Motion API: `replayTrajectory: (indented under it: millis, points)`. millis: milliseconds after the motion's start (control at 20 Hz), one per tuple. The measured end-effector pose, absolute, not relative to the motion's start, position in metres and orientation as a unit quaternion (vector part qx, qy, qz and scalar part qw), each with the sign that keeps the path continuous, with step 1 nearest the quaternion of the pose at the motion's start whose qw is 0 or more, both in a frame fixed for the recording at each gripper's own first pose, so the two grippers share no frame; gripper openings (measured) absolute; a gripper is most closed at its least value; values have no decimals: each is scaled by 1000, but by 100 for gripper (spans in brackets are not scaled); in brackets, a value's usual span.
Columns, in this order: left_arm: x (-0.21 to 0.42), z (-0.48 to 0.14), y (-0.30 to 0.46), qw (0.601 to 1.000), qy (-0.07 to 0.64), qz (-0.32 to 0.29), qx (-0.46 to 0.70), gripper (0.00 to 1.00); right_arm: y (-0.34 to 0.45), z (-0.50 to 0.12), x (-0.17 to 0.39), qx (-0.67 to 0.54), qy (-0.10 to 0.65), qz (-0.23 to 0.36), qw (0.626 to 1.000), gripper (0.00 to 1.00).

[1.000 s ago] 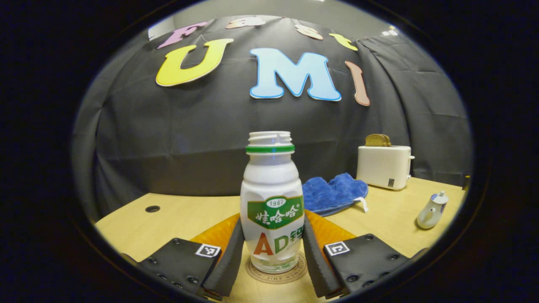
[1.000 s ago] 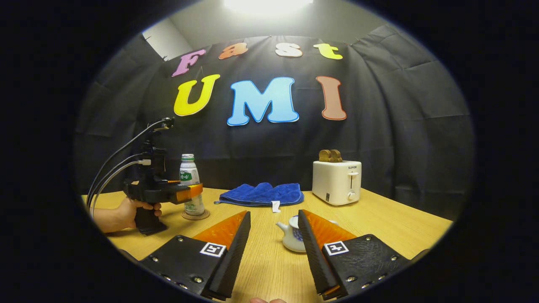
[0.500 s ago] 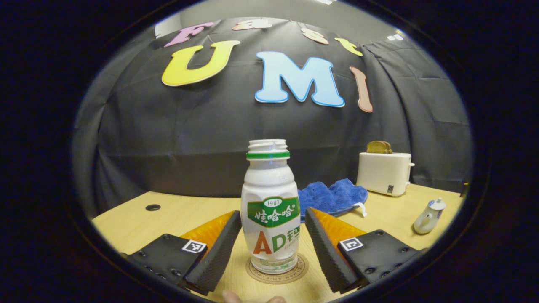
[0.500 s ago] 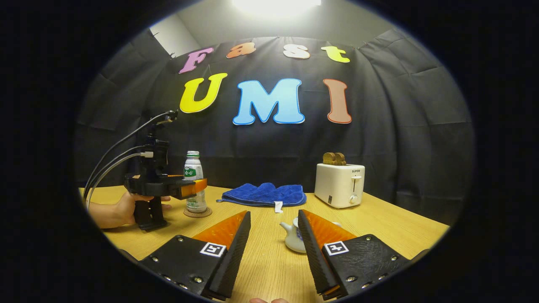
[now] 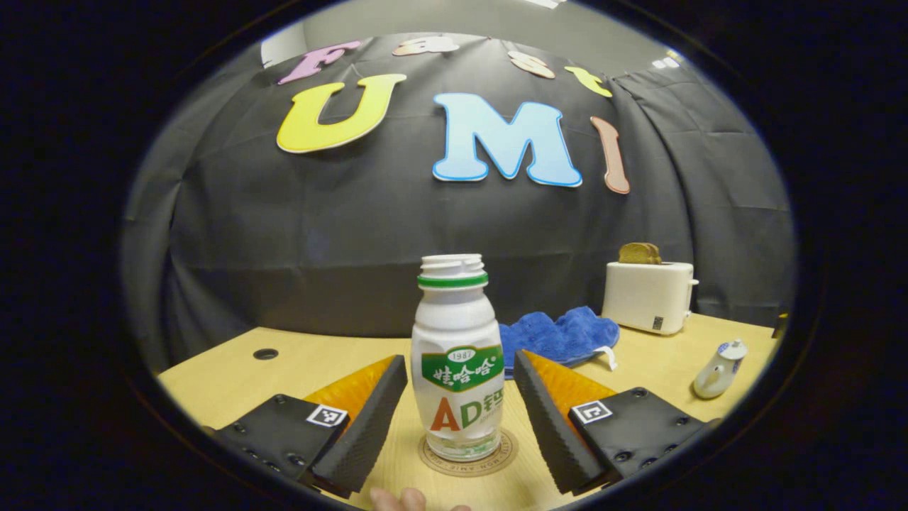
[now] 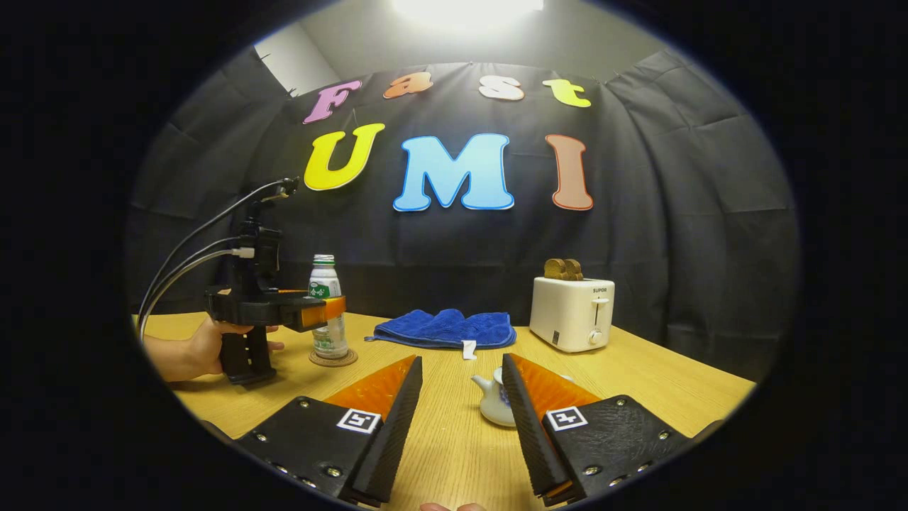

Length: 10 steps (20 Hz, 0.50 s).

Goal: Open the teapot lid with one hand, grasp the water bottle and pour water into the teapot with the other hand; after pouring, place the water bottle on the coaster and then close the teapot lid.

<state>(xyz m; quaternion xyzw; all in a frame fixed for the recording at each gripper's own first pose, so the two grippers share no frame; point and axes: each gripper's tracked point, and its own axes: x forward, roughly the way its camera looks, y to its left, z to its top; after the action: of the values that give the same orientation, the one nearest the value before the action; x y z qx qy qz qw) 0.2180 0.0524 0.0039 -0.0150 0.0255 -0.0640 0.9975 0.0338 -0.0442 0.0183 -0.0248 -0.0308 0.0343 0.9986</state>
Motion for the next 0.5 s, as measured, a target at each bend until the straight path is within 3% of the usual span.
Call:
replayTrajectory:
  millis: [500]
  points:
    - [133,7,59,997,28,-54,-50,100,-38,20,32,-32,-29,31,999,70]
